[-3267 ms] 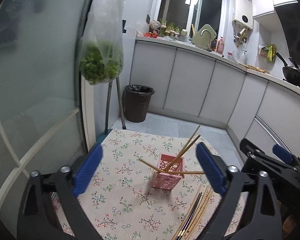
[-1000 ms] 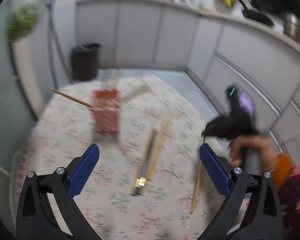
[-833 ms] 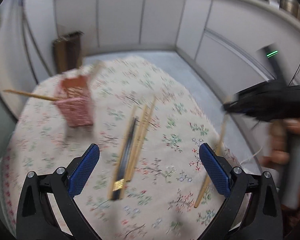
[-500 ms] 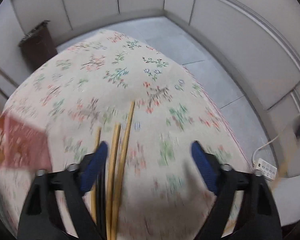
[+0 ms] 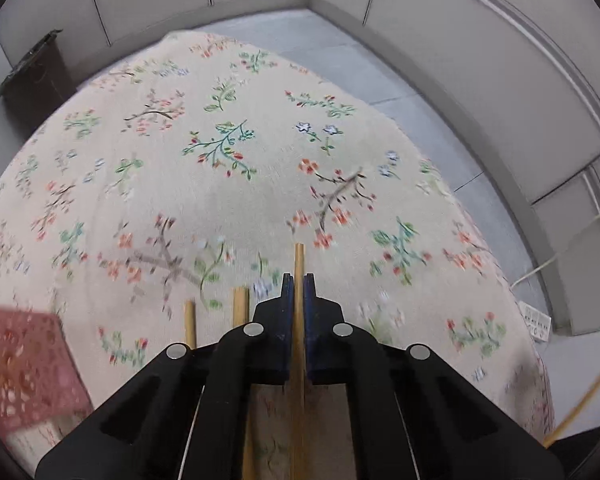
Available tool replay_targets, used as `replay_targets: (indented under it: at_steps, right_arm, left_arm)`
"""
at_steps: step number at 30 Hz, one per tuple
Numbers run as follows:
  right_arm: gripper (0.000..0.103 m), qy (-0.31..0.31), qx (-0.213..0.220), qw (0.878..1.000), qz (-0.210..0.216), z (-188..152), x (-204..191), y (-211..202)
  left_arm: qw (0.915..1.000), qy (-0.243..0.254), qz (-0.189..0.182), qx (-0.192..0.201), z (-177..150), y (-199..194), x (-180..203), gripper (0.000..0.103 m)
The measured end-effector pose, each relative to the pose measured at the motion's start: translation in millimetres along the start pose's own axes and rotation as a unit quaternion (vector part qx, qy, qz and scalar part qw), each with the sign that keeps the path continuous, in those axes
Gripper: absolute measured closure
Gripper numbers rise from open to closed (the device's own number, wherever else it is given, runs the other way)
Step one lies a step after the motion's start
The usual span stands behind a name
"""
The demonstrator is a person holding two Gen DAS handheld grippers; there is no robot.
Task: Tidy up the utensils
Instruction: 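Pinch a chopstick from the pile with the left gripper and lift it, then drop the left gripper's chopstick into the pink holder while the right gripper drops its own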
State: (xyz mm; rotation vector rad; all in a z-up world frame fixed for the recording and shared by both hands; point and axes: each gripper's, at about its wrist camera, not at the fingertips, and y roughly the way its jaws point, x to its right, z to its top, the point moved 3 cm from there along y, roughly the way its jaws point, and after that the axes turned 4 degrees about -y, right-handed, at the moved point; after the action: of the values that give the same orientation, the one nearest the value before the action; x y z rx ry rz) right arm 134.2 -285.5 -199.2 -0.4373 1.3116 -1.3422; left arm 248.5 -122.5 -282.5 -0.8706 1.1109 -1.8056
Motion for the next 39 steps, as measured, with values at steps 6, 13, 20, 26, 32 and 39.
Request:
replay_targets:
  at_steps: [6, 13, 20, 26, 32, 39]
  right_arm:
    - [0.097, -0.014, 0.013, 1.0, 0.006, -8.6, -8.9, -11.9]
    - [0.097, -0.08, 0.053, 0.995, 0.012, -31.3, -52.7, -38.6]
    - [0.097, -0.144, 0.114, 0.983, 0.027, -67.0, -97.4, -79.4]
    - [0.097, -0.152, 0.177, 0.971, 0.052, -54.4, -128.5, -137.5]
    - [0.098, -0.167, 0.215, 0.958, 0.086, -10.2, -176.0, -190.1]
    - [0.097, -0.192, 0.249, 0.944, 0.102, 20.8, -231.8, -207.4]
  left_arm:
    - [0.9964, 0.013, -0.011, 0.083, -53.1, -85.4, 5.4, 0.099]
    - [0.9849, -0.011, 0.008, 0.172, -115.8, -187.6, 6.1, 0.099]
    - [0.9631, -0.071, 0.035, 0.257, -159.3, -277.8, -24.2, 0.099]
    - [0.9364, -0.096, 0.039, 0.336, -153.3, -355.3, -46.0, 0.099]
    - [0.9137, -0.103, 0.072, 0.387, -110.3, -406.7, -62.2, 0.099]
    - [0.8914, -0.122, 0.114, 0.421, -54.8, -406.7, -85.8, 0.099]
